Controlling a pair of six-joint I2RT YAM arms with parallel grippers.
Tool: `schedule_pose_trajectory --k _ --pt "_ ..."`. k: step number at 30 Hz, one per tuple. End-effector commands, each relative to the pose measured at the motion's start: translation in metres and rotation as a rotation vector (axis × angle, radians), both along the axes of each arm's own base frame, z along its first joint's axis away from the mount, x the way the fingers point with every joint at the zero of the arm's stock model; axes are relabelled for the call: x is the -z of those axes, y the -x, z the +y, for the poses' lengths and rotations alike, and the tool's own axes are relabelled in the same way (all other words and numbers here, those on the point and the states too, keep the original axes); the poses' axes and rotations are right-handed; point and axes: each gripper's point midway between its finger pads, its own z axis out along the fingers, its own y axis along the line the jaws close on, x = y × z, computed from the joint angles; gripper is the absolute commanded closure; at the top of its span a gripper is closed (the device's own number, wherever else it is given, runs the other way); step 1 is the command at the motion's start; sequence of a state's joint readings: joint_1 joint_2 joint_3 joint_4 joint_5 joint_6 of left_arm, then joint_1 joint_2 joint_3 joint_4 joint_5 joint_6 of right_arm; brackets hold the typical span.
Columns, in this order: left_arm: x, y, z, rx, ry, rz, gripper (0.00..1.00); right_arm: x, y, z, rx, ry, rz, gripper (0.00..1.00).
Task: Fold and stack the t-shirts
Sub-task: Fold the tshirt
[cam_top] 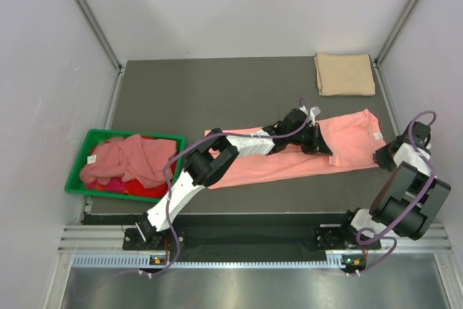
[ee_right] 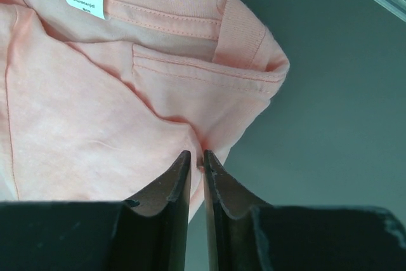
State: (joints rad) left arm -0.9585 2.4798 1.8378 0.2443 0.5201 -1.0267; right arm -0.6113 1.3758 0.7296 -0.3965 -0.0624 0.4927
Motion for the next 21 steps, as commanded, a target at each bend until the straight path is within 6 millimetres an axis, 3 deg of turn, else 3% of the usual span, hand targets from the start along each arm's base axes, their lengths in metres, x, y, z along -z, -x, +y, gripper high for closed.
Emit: schedule_pose_trajectory --k 1,6,11,16,21 --pt "-0.010 0.005 -0.005 0.033 0.055 -0.033 1.00 -0.014 -0.010 -0.009 0.012 0.023 -0.054 0.84" --pt "-0.010 0.005 -0.004 0.033 0.052 -0.036 1.00 -0.010 -0.010 -0.008 0.014 0.022 -0.057 0.84" --pt "-0.009 0.005 -0.004 0.034 0.049 -0.037 1.00 -0.009 -0.011 -0.007 0.014 0.014 -0.069 1.00" --pt "-0.011 0.002 -0.001 0.033 0.042 -0.025 1.00 -0.026 -0.008 -0.008 0.042 0.055 -0.119 1.00" --pt "-0.017 0.002 0.001 0.036 0.026 -0.035 1.00 -0.039 0.009 -0.006 0.113 0.108 -0.161 1.00"
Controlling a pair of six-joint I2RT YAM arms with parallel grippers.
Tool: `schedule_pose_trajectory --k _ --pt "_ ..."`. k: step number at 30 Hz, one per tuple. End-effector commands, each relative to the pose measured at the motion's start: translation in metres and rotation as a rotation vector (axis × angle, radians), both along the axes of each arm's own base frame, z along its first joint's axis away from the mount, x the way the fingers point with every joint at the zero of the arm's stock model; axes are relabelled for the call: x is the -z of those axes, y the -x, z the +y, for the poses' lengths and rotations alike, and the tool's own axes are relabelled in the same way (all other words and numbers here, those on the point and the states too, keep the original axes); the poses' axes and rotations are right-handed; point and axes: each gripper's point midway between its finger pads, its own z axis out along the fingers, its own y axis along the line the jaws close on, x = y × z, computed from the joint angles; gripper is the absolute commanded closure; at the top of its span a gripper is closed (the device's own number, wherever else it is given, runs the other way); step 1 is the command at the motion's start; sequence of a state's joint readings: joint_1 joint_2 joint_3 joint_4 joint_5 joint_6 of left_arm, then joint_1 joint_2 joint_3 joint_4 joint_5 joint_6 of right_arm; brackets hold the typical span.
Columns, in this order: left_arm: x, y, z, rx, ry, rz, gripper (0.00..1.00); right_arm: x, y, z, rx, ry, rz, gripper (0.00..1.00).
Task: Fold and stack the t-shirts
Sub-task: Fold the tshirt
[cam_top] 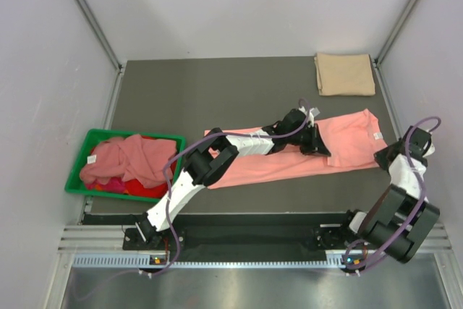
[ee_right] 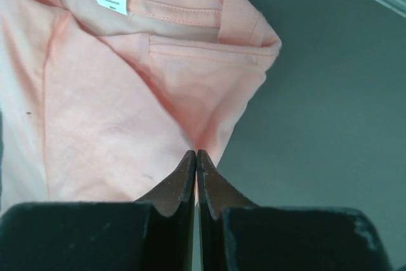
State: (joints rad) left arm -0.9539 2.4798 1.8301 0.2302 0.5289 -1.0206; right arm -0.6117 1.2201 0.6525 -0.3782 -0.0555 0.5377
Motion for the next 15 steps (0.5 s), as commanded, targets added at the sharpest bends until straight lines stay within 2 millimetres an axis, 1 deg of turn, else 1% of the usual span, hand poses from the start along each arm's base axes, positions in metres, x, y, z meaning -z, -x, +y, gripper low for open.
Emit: schedule_pose_trajectory --k 1,2,5,7,8,9,11,15 --pt "-0.024 0.001 -0.002 0.030 0.038 -0.045 1.00 -0.031 0.002 -0.012 0.079 0.089 -0.107 1.00" --pt "-0.025 0.001 -0.003 0.030 0.031 -0.049 1.00 -0.030 0.008 -0.012 0.103 0.100 -0.100 1.00" --pt "-0.031 0.000 -0.005 0.035 0.034 -0.051 1.00 -0.040 0.015 -0.010 0.118 0.132 -0.136 1.00" --pt "-0.031 0.001 -0.005 0.043 0.034 -0.045 1.00 -0.048 0.018 -0.010 0.126 0.151 -0.162 1.00" --pt "-0.034 0.000 -0.006 0.045 0.038 -0.048 1.00 -0.046 0.021 -0.007 0.129 0.143 -0.159 1.00" --pt "-0.032 0.000 -0.005 0.044 0.030 -0.045 1.00 -0.046 0.022 -0.005 0.132 0.139 -0.165 1.00" --pt "-0.034 0.000 -0.006 0.049 0.028 -0.046 1.00 -0.040 0.027 0.000 0.142 0.125 -0.172 1.00" --pt "-0.034 0.004 -0.004 0.066 0.010 -0.038 1.00 -0.032 0.035 0.008 0.156 0.117 -0.196 1.00"
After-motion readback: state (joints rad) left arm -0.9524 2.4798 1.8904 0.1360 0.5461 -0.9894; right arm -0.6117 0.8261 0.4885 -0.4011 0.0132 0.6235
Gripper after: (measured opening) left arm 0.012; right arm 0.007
